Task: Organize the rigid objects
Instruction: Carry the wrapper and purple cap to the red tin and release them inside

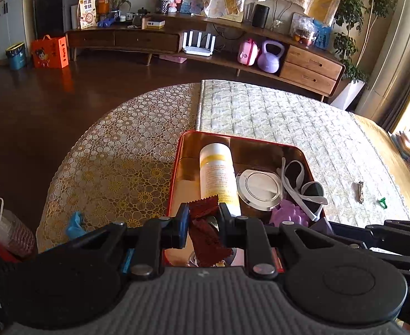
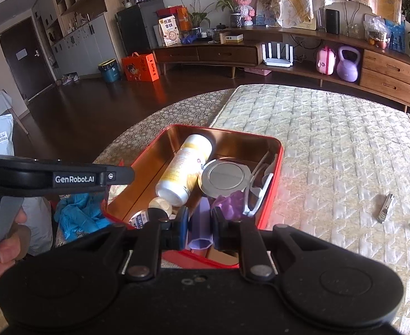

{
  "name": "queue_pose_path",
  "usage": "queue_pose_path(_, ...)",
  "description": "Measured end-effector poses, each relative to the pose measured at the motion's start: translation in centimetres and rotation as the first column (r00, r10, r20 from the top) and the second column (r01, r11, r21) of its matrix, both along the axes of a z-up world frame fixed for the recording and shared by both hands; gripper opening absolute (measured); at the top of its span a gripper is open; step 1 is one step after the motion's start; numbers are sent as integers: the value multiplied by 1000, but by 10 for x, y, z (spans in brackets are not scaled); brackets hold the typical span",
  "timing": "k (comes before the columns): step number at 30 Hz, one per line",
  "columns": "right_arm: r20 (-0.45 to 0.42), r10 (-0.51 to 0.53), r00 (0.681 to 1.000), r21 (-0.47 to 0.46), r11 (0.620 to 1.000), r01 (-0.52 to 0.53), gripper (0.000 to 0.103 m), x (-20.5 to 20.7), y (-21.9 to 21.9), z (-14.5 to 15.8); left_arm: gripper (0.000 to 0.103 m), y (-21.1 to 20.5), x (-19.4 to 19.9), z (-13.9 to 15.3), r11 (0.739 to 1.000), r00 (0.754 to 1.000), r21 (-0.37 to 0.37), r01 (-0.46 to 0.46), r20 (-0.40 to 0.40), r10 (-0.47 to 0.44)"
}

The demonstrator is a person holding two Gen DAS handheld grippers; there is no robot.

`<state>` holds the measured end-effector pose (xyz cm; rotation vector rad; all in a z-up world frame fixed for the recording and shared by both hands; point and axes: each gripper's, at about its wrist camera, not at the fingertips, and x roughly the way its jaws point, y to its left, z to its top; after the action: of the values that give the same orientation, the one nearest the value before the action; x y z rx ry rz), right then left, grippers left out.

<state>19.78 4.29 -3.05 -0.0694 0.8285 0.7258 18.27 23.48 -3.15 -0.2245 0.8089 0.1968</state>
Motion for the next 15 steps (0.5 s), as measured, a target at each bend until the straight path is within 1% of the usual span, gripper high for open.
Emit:
queue_pose_path(4, -18, 18, 1000, -5, 1000, -18, 16, 4, 9, -11, 21, -7, 13, -12, 998, 999, 61, 32, -30, -30)
queue_pose_path(8, -30, 28, 999, -22, 999, -28, 16, 5, 16, -21, 21, -11, 22, -24, 994, 998, 98, 45, -53, -40)
queue_pose_path(13, -52, 37, 998, -28, 999, -39, 16, 4, 21, -30, 21, -10, 29, -36, 992, 996, 111, 52, -82, -43)
queue_pose_path(15, -61, 34, 998, -23, 999, -35, 18, 5, 19, -31, 21, -8, 32, -41, 994, 994, 99, 51, -98, -41)
